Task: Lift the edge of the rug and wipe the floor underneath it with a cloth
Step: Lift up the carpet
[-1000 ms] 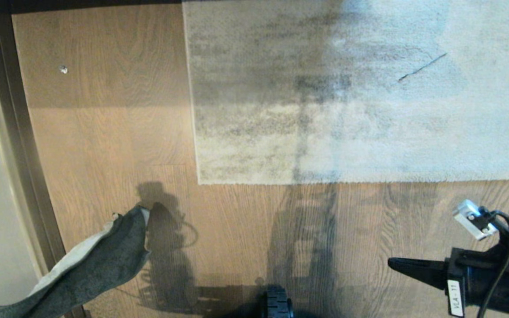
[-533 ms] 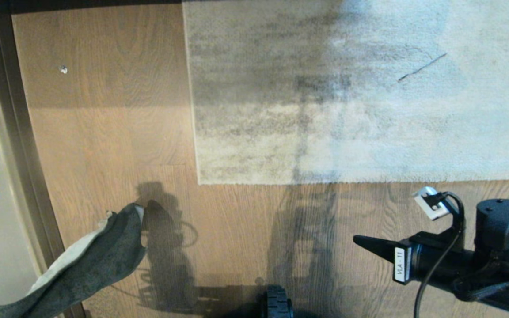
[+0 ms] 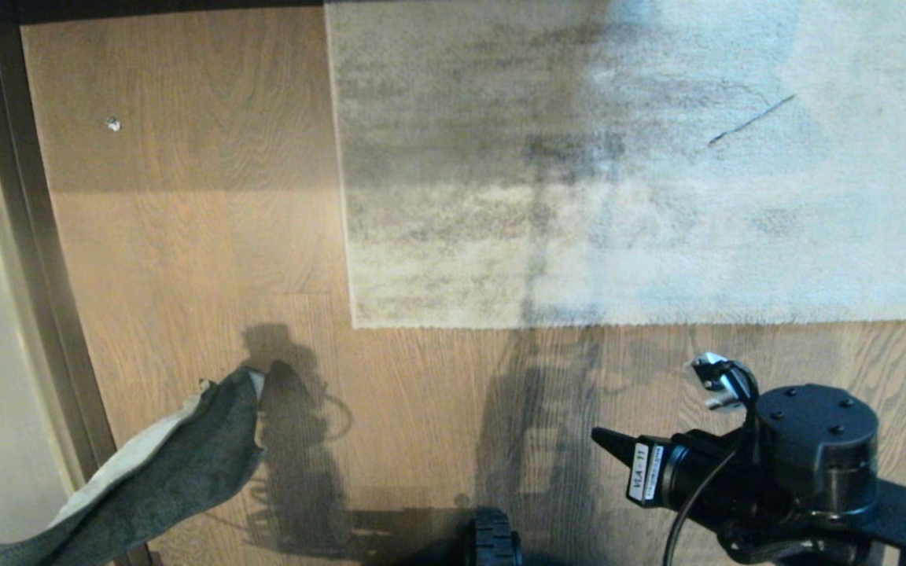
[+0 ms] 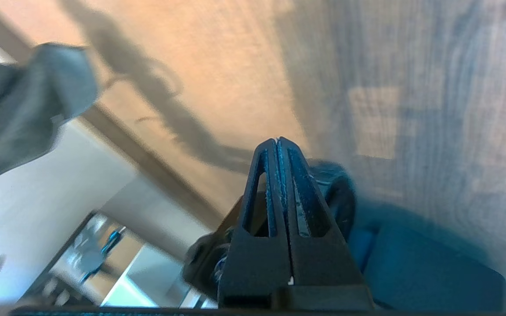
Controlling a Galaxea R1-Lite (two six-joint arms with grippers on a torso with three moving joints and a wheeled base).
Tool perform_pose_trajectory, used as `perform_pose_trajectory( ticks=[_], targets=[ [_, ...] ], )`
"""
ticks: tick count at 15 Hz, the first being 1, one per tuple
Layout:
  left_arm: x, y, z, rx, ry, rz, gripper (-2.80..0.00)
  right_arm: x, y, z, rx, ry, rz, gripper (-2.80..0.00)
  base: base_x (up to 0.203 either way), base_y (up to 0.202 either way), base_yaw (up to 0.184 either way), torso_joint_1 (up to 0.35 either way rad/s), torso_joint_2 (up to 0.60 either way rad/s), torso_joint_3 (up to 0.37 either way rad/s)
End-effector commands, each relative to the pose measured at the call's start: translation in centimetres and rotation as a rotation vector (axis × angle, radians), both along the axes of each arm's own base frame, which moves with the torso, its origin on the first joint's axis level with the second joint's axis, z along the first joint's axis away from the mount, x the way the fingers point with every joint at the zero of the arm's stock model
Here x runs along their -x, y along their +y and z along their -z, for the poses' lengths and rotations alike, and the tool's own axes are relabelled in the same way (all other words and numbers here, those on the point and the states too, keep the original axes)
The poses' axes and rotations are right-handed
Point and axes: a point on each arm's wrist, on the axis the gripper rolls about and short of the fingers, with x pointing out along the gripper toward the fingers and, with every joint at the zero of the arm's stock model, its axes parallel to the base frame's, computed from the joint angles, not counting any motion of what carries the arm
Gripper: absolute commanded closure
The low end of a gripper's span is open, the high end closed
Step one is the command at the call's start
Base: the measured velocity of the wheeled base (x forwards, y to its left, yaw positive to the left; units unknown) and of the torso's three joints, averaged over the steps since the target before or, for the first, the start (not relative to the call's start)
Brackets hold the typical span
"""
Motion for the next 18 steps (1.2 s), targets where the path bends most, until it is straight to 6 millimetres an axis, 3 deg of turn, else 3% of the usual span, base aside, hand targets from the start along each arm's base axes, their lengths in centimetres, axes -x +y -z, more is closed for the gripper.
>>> perform_pose_trajectory(
  ticks=[1,6,7,12,18],
  targets=[
    [0.0,0.0,0.0,0.001,-0.001,-0.001,0.00,-0.4,1.0,1.3,0.009,0.006,0.046,0.00,0.000,0.000,0.000,0.000,0.00,0.000],
    [0.0,0.0,0.0,0.001,-0.001,-0.001,0.00,0.2,0.4,2.3,0.006,0.018,0.106,0.00,0.000,0.000,0.000,0.000,0.00,0.000],
    [0.0,0.0,0.0,0.001,-0.001,-0.001,0.00,0.4,0.2,2.4,0.006,0.018,0.107,-2.80,0.000,0.000,0.000,0.000,0.00,0.000],
    [0.0,0.0,0.0,0.001,-0.001,-0.001,0.00,0.2,0.3,2.8,-0.011,-0.011,0.128,-2.80,0.000,0.000,0.000,0.000,0.00,0.000],
    [0.0,0.0,0.0,0.001,-0.001,-0.001,0.00,-0.9,1.3,4.5,-0.027,-0.030,0.133,-2.80,0.000,0.000,0.000,0.000,0.00,0.000]
  ],
)
